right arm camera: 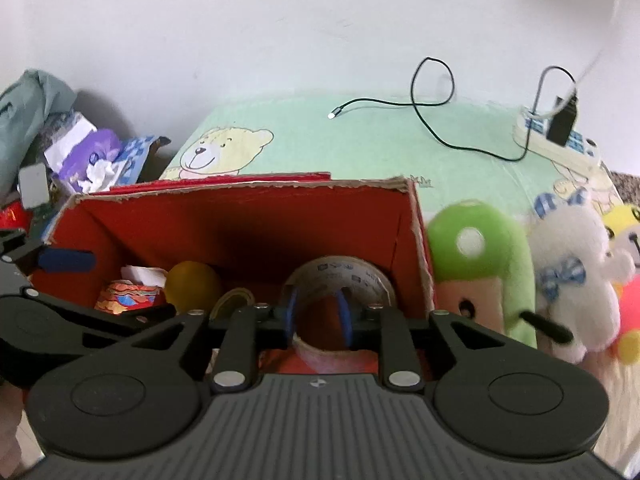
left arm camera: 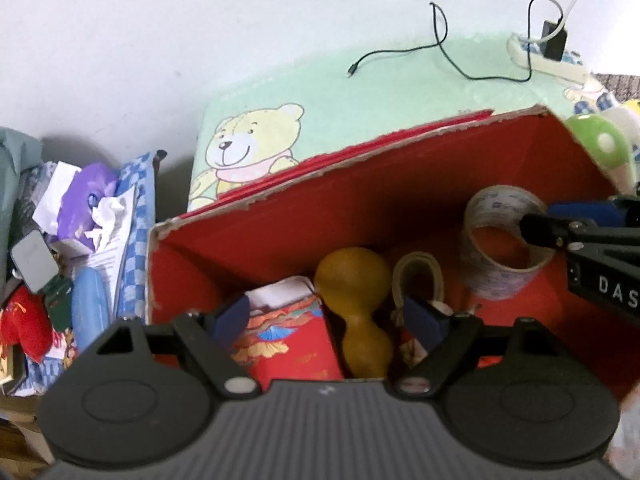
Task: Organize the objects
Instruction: 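Withdraw the right gripper up out of the red box, then move the right gripper down to the brown pinecone and close on it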
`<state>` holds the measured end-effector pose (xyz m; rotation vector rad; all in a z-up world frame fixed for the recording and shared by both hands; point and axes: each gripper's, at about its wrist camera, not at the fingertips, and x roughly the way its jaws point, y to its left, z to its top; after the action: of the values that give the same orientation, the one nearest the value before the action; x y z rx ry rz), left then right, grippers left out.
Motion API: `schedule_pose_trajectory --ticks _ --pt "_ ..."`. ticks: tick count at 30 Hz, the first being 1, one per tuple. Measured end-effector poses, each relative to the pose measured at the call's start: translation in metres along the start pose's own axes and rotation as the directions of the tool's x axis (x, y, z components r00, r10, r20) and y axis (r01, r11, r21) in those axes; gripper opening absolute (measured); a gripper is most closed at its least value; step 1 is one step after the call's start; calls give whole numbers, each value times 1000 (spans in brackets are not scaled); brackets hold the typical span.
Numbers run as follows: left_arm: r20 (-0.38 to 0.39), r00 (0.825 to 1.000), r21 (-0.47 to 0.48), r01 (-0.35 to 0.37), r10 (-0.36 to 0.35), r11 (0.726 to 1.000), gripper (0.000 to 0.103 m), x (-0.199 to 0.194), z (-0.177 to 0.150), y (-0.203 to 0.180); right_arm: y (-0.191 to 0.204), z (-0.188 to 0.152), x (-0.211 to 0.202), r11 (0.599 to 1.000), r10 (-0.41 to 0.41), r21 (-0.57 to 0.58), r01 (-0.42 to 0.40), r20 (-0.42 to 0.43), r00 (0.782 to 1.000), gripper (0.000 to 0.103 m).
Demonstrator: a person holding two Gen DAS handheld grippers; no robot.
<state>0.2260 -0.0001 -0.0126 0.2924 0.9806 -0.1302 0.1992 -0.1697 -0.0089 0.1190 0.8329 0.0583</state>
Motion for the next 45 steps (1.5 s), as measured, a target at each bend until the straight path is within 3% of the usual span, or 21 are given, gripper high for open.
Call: schedule_pose_trajectory --ticks 11,16,23,28,33,39,45 --pt "94 996 -42 4 0 999 87 -51 -21 0 -3 -15 -43 998 28 54 -33 86 996 40" --pt "119 992 -80 51 -42 995 89 -76 -33 3 -2 -25 -68 995 70 67 -80 137 988 47" --pt "164 984 -137 90 -67 986 92 -104 -58 13 -4 -38 -92 980 186 44 -195 154 970 47" --pt "205 976 -178 111 -73 978 93 -120 -82 30 -4 -50 -103 950 307 8 -311 126 943 46" --pt "210 972 -204 148 -104 968 93 -128 -111 44 2 -63 -99 909 416 -22 -416 42 908 39" --pt "131 976 -184 196 -174 963 93 -117 -149 46 20 -76 -80 829 553 -19 -559 -126 824 35" --pt "12 962 -171 270 -272 948 92 -91 -182 36 40 -98 -42 850 510 21 -527 -286 811 35"
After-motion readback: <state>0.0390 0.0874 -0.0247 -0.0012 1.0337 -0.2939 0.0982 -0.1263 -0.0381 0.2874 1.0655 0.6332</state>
